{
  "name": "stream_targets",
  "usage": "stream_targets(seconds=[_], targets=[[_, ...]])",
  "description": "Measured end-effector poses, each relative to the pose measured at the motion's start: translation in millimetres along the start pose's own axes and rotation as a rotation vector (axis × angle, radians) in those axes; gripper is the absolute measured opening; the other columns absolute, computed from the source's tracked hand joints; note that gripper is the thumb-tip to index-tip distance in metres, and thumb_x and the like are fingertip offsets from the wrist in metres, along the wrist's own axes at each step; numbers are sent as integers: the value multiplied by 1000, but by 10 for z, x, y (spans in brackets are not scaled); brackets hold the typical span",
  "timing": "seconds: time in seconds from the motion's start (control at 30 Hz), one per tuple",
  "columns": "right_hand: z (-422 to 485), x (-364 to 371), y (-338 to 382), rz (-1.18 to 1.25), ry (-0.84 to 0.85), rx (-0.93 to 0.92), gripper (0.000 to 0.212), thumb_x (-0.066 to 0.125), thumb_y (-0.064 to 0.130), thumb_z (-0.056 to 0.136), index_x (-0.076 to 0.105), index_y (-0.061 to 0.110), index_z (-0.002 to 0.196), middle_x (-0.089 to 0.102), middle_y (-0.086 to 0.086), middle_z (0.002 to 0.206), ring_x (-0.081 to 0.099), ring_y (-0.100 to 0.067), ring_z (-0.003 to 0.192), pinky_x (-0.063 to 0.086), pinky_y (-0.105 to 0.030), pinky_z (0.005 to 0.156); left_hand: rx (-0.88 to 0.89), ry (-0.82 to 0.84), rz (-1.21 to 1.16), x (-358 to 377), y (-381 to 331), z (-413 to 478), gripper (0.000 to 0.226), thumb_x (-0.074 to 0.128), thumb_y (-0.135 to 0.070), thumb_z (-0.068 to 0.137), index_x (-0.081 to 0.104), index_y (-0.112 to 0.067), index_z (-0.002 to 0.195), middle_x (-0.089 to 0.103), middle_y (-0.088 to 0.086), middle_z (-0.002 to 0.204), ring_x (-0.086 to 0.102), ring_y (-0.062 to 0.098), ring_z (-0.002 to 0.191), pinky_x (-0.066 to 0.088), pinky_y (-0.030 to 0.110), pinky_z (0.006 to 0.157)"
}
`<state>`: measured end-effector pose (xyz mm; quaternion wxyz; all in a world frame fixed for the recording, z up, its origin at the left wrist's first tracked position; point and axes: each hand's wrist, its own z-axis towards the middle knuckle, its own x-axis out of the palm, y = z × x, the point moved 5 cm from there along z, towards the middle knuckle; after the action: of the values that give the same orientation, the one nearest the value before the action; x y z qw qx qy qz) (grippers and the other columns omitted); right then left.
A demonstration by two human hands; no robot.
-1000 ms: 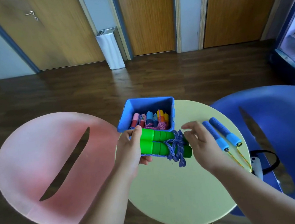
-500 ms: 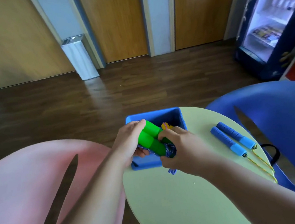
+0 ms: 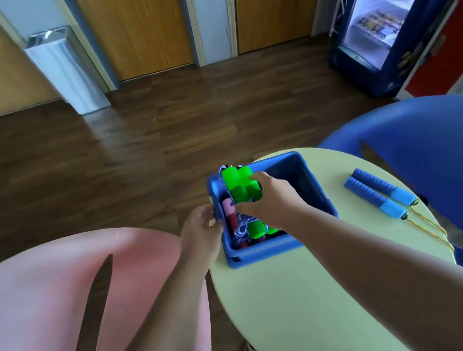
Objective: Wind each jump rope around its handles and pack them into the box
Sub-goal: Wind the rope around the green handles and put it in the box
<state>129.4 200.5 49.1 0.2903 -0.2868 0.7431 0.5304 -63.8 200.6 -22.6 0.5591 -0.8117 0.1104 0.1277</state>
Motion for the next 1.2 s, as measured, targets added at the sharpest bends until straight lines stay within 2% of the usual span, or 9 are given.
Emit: stream_targets(seconds=[0.1, 0.27, 0.4, 0.53, 0.73, 0.9, 0.97, 1.13, 1.2], targets=[[107, 230, -45, -153, 38, 79, 68, 74, 54, 79, 52, 17, 131, 62, -2, 98, 55, -22, 89, 47, -31, 72, 33, 17, -36, -22, 113, 17, 36, 74, -22, 74, 69, -48, 98, 76, -12, 108, 75, 16, 95, 63, 50, 81], [146, 510, -138, -192, 50, 91, 85, 67, 70, 82, 44, 18, 146, 69, -8, 113, 68, -29, 99, 57, -38, 81, -4, 24, -157, -49, 108, -40, 39, 74, -7, 90, 69, -40, 110, 73, -13, 114, 77, 19, 87, 66, 44, 67], [47, 517, -146, -214, 37, -20, 70, 62, 66, 89, 45, 32, 148, 55, -7, 134, 59, -29, 114, 54, -39, 91, -11, 55, -190, -58, 162, -62, 39, 73, -9, 93, 70, -39, 117, 70, -14, 118, 76, 17, 91, 66, 43, 67], [8, 553, -78, -306, 109, -135, 56, 71, 55, 88, 57, 38, 139, 60, -4, 125, 60, -27, 112, 51, -35, 91, 3, 54, -225, -45, 192, -62, 42, 73, -8, 93, 70, -47, 108, 72, -12, 118, 77, 19, 90, 66, 45, 67], [86, 681, 22, -424, 140, -156, 51, 63, 54, 93, 56, 35, 141, 57, -7, 131, 52, -33, 121, 46, -39, 100, 39, 60, -237, -36, 212, -36, 43, 71, -9, 93, 70, -49, 110, 71, -10, 120, 77, 21, 92, 66, 49, 69], [-66, 439, -182, -191, 123, -178, 44, 62, 52, 96, 59, 37, 138, 60, 1, 126, 59, -20, 111, 49, -34, 94, 85, 52, -132, -46, 201, -63, 36, 71, -26, 88, 67, -54, 110, 73, -23, 108, 75, 10, 86, 65, 47, 77], [-179, 307, -292, -103, 56, -210, 38, 66, 45, 96, 64, 34, 132, 61, 6, 122, 59, -15, 108, 47, -29, 91, 128, 38, -51, -70, 203, -89, 33, 72, -29, 89, 65, -51, 113, 75, -18, 103, 72, 6, 82, 62, 38, 80], [-465, -81, -621, 126, -134, -202, 25, 73, 32, 92, 73, 33, 117, 64, 17, 106, 62, 0, 91, 48, -19, 80, 453, -191, 151, -186, -87, -334, 30, 72, -29, 92, 68, -27, 122, 67, -5, 112, 64, 9, 95, 49, 16, 81], [-571, -288, -765, 249, -193, -170, 21, 73, 29, 93, 73, 40, 110, 68, 15, 107, 68, -6, 93, 55, -26, 83, 542, -205, 128, -89, -287, -461, 32, 70, -30, 90, 69, -23, 121, 65, -4, 108, 64, 12, 94, 51, 18, 75]])
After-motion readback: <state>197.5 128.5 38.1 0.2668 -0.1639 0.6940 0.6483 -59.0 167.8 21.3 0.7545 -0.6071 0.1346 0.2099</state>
